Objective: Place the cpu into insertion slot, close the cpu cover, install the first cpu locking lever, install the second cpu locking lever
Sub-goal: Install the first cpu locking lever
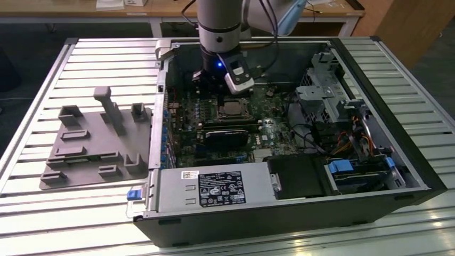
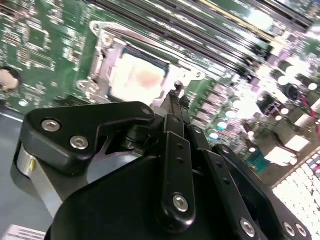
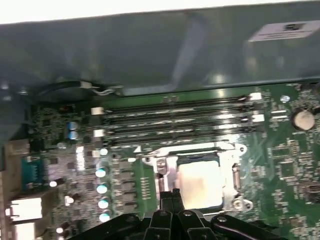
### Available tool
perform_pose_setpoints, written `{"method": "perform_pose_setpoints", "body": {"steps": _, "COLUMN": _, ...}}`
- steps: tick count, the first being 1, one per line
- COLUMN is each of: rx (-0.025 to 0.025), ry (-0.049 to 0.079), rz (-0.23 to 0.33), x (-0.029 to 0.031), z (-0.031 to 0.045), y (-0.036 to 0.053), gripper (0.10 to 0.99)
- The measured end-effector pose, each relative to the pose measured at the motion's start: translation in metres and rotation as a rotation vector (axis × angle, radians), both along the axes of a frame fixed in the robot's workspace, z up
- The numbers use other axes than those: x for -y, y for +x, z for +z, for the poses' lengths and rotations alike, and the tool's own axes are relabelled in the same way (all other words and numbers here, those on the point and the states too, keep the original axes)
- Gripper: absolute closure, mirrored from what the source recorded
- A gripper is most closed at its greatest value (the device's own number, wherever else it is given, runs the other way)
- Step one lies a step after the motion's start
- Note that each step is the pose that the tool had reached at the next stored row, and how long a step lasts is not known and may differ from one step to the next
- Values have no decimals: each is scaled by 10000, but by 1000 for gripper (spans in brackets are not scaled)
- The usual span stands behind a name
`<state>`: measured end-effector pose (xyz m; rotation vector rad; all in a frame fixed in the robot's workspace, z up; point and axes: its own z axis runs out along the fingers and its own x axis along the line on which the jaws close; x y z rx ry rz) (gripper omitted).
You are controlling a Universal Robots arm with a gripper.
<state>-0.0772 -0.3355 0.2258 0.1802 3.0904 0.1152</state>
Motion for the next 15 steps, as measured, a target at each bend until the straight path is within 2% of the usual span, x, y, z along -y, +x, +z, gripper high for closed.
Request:
{"method": "perform_pose_setpoints", "body": {"steps": 7, "rx": 30, "ry": -1, "rz": 0, "x": 0, "z": 0, "y": -181, "gripper": 980}}
{"method": "perform_pose_setpoints", "body": {"steps": 15, "rx": 55, "ry": 0, "rz": 0, "x": 0, "z": 28, "y": -216, "gripper": 980}}
